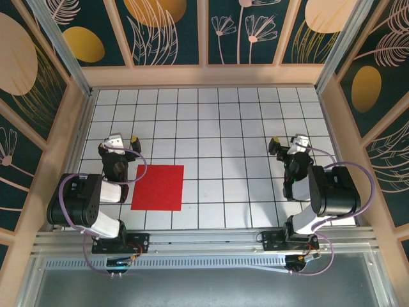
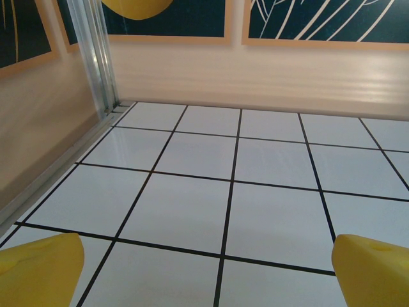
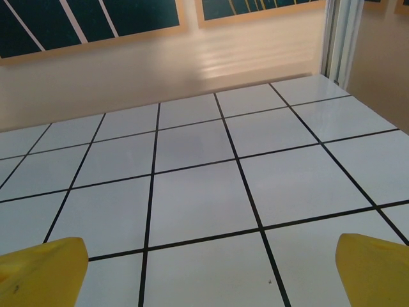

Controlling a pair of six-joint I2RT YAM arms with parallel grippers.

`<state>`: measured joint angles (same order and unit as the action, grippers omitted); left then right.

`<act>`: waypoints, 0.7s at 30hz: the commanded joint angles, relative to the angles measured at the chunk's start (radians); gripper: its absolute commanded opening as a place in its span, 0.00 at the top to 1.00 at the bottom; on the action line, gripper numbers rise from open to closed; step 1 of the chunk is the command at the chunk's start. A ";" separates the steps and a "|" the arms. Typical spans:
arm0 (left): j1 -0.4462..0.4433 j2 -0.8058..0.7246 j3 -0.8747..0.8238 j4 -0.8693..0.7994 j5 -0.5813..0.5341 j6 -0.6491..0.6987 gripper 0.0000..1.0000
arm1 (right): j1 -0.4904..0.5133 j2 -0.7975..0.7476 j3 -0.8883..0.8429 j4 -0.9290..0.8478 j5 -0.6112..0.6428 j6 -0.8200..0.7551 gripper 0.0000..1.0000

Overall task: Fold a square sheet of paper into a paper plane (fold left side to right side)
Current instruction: Move the square sheet of paper to the center of the table.

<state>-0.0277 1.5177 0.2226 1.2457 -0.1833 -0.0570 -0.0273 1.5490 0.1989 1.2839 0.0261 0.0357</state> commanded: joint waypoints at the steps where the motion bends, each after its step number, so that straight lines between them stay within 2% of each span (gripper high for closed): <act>1: 0.006 -0.029 0.031 -0.015 0.000 -0.019 0.01 | -0.013 -0.092 0.037 -0.080 0.021 0.011 0.01; 8: 0.006 -0.264 0.065 -0.261 -0.001 -0.034 0.01 | -0.017 -0.265 0.070 -0.256 0.021 0.043 0.01; 9: 0.006 -0.313 0.082 -0.329 -0.007 -0.060 0.01 | -0.017 -0.307 0.092 -0.318 0.018 0.070 0.01; 12: 0.006 -0.433 0.211 -0.691 -0.037 -0.246 0.01 | -0.016 -0.396 0.202 -0.599 -0.004 0.212 0.01; 13: 0.006 -0.457 0.249 -0.802 -0.020 -0.307 0.01 | -0.017 -0.413 0.251 -0.698 -0.058 0.249 0.01; 14: 0.006 -0.473 0.273 -0.875 0.008 -0.359 0.01 | -0.017 -0.422 0.294 -0.784 -0.099 0.279 0.01; 16: 0.006 -0.502 0.302 -1.003 0.151 -0.406 0.01 | -0.017 -0.429 0.386 -0.953 -0.216 0.309 0.01; 21: 0.005 -0.515 0.279 -1.172 0.478 -0.519 0.01 | -0.017 -0.427 0.485 -1.159 -0.453 0.363 0.01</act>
<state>-0.0254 0.9958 0.5278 0.3141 0.0547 -0.4496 -0.0399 1.1305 0.6571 0.3660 -0.2459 0.3225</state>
